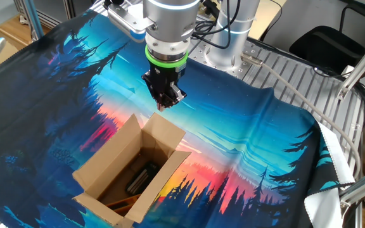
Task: Cover the box
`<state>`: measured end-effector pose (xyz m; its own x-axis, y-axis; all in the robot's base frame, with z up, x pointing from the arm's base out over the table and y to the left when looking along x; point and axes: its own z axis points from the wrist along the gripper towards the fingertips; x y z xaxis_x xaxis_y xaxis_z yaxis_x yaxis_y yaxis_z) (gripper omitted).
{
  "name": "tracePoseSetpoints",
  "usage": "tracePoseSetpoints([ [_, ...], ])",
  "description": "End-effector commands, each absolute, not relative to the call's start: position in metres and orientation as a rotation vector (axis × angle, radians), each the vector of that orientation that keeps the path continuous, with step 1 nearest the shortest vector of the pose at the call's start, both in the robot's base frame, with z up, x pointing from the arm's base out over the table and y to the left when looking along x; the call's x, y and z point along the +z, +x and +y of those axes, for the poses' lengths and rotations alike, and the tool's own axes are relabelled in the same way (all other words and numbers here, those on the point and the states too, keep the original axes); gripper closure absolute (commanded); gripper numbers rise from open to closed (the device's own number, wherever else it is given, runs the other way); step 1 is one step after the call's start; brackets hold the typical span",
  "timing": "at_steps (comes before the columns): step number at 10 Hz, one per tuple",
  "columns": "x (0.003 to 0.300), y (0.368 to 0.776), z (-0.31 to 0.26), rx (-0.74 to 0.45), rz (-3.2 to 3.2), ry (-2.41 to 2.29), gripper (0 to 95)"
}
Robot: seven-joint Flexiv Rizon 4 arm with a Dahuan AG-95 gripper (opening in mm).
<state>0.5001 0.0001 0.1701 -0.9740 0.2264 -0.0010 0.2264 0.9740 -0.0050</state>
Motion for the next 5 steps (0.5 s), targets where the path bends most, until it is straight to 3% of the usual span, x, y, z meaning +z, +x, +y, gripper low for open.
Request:
tracePoseSetpoints([
  [1, 0.1700, 0.5000, 0.0000, -0.009, 3.120, 0.358, 95.0],
  [4, 0.1700, 0.4999, 0.0001, -0.009, 3.121, 0.353, 95.0],
  [5, 0.1702, 0.4994, 0.0009, -0.007, 3.083, 0.600, 95.0],
])
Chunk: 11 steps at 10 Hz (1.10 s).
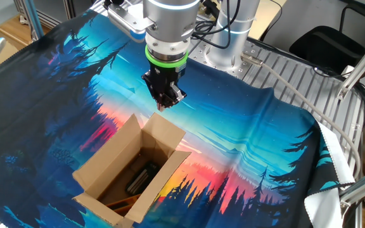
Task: Cover the box
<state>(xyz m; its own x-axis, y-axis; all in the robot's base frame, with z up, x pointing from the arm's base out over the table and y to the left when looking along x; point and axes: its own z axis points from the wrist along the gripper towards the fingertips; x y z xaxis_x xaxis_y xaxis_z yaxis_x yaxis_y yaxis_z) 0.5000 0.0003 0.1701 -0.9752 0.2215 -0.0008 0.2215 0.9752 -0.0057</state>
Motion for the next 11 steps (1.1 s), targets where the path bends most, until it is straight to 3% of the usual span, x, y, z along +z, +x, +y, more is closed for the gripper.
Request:
tracePoseSetpoints([
  [1, 0.1698, 0.4980, 0.0016, 0.035, 3.080, 0.640, 95.0],
  [11, 0.1758, 0.4940, 0.0034, 0.100, 3.116, 0.671, 95.0],
])
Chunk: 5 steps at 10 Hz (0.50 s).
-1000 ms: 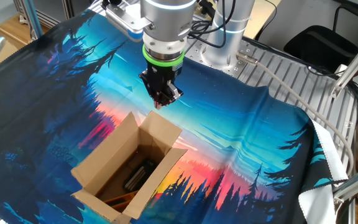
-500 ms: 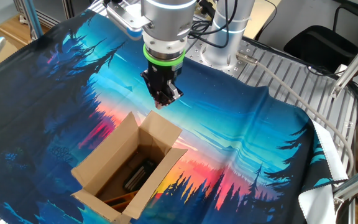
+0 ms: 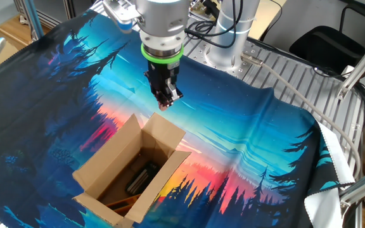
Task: Cover the box
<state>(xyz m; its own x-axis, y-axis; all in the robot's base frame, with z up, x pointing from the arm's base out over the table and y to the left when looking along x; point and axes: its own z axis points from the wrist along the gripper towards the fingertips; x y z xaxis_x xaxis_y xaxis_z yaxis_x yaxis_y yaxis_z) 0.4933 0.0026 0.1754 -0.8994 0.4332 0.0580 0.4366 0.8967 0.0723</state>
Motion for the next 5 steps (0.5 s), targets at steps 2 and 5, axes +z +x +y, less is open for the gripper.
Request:
tracePoseSetpoints([
  [2, 0.182, 0.492, 0.012, -0.075, -3.021, -0.680, 95.0],
  [5, 0.197, 0.502, 0.022, -0.062, -3.024, -0.649, 95.0],
])
